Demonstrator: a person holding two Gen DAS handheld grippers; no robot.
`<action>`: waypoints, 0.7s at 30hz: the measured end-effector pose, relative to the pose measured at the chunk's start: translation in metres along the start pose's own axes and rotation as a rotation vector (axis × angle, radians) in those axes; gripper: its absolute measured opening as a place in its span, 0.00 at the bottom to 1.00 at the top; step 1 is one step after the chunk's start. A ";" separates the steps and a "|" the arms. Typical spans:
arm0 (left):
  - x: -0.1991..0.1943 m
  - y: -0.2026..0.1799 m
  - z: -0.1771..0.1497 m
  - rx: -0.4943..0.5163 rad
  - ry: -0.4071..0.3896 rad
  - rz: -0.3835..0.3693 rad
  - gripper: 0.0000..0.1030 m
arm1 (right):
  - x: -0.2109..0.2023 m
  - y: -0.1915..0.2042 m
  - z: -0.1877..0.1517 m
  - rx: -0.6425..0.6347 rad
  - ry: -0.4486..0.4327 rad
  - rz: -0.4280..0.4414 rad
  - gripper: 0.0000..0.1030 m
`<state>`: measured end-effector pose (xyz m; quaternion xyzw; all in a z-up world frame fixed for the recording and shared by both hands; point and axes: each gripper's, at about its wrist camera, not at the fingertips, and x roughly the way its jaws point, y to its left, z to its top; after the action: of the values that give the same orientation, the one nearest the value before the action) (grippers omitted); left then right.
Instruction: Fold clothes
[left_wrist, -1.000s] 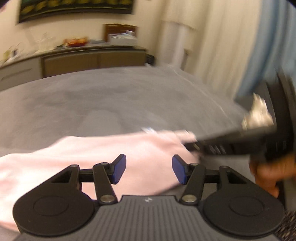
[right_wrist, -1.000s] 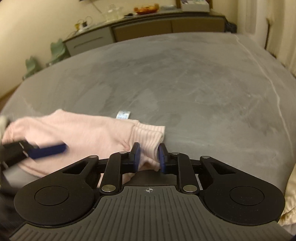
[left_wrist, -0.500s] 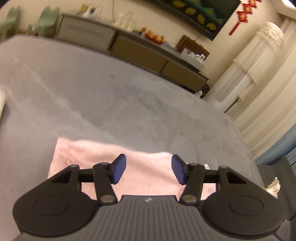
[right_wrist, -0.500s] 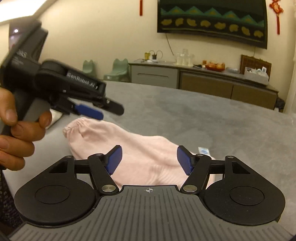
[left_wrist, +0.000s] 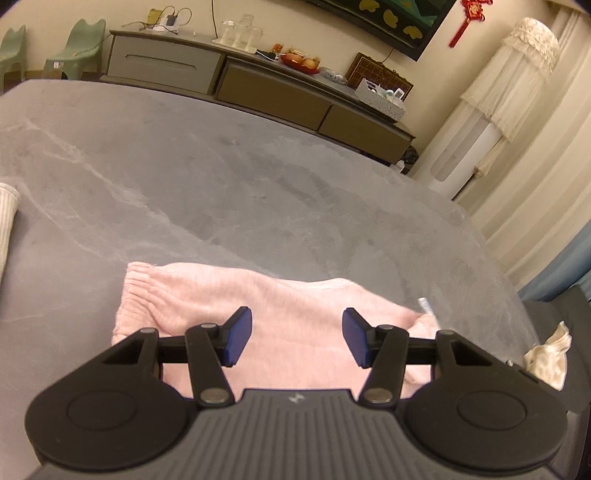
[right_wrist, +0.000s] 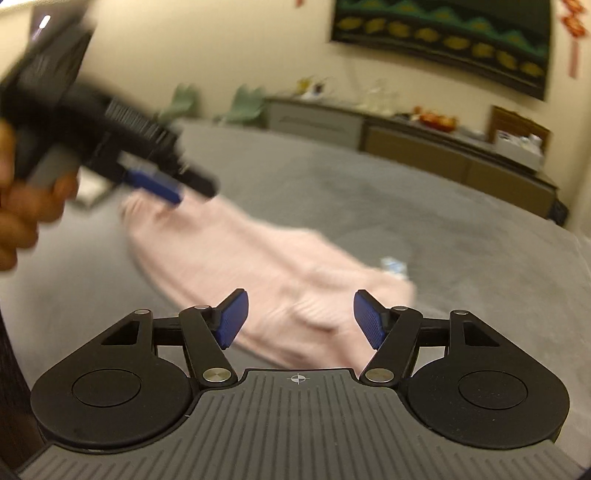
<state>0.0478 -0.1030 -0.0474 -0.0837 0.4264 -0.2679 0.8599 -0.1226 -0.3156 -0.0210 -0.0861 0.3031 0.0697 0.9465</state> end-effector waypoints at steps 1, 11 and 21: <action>0.001 0.002 -0.001 0.003 0.004 0.008 0.52 | 0.005 0.005 0.001 -0.020 0.014 -0.014 0.66; 0.012 0.033 -0.010 -0.066 0.073 0.033 0.52 | 0.030 0.001 0.000 0.027 0.127 -0.065 0.31; 0.004 0.033 -0.008 -0.053 0.040 0.046 0.52 | 0.017 0.001 0.016 0.064 -0.024 -0.136 0.20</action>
<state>0.0563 -0.0765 -0.0677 -0.0913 0.4525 -0.2380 0.8546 -0.1004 -0.3095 -0.0179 -0.0753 0.2872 -0.0036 0.9549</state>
